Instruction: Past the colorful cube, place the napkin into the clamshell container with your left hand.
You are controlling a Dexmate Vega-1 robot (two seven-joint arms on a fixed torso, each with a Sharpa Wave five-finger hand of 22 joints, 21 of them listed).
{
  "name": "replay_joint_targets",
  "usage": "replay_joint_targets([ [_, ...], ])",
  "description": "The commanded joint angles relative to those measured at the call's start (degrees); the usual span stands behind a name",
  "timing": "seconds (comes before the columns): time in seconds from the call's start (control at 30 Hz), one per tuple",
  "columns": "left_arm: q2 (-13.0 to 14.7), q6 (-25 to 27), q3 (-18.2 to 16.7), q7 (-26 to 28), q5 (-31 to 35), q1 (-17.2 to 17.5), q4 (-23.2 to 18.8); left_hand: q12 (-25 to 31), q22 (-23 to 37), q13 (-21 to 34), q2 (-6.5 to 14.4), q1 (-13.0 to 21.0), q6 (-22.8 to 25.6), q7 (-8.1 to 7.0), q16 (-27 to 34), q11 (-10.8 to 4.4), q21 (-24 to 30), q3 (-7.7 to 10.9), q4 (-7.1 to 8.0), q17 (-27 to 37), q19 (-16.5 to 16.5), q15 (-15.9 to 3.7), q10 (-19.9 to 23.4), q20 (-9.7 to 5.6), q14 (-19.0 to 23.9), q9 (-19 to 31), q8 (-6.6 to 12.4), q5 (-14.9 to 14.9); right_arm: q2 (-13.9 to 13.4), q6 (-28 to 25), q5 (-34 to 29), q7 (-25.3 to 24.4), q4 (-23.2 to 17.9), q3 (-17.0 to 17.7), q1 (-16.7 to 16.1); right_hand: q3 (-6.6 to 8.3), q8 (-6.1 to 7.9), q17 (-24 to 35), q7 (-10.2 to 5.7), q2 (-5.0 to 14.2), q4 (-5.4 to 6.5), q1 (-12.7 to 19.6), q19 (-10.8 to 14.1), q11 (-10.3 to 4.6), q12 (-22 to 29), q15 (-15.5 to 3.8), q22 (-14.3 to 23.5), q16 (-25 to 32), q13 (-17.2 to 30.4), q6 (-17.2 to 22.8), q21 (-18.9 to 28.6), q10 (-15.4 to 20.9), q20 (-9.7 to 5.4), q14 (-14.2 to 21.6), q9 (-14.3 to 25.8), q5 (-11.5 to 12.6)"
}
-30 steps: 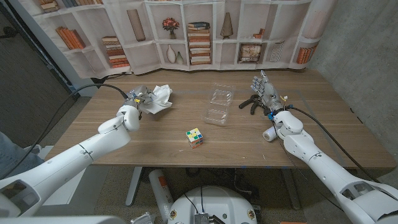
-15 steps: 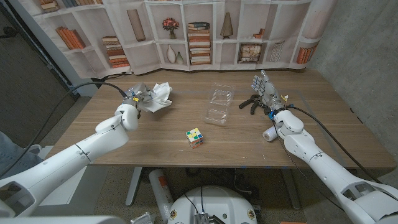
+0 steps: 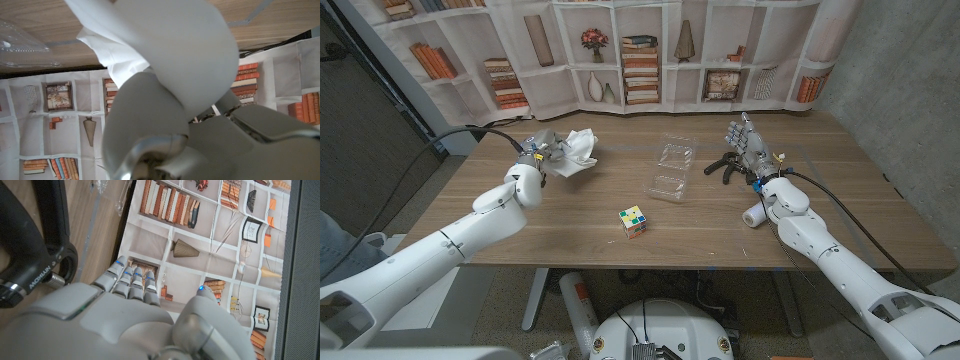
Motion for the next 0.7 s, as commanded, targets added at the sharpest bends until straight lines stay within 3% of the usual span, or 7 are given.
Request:
replay_joint_targets([
  [0.03, 0.1, 0.5, -0.7, 0.0, 0.8, 0.0, -1.2, -0.3, 0.0, 0.3, 0.4, 0.0, 0.5, -0.07, 0.0, -0.22, 0.4, -0.37, 0.09, 7.9, -0.2, -8.18, 0.5, -1.11, 3.6, 0.1, 0.39, 0.4, 0.2, 0.4, 0.3, 0.6, 1.1, 0.1, 0.5, 0.06, 0.41, 0.2, 0.21, 0.55, -0.02, 0.3, 0.5, 0.12, 0.0, 0.13, 0.2, 0.0, 0.3, 0.3, 0.0, 0.4, 0.00, 0.3, 0.3, -0.2],
  [0.7, 1.3, 0.4, -2.1, 0.4, 1.9, 1.1, -3.6, -0.6, 0.0, 0.9, 0.3, -0.3, 0.7, -0.08, -0.2, -0.34, 1.3, -0.51, 0.13, 8.3, -0.7, -8.17, 0.9, -1.17, 3.9, 0.0, 0.45, 0.4, 1.1, 0.9, 0.3, 1.3, 2.8, -0.2, 1.4, 0.00, 0.40, 0.2, 0.28, 0.62, -0.08, 0.3, 0.5, 0.07, 0.0, 0.20, 0.2, 0.0, 0.3, 0.3, -0.1, 0.4, 0.01, 0.4, 0.3, -0.2],
])
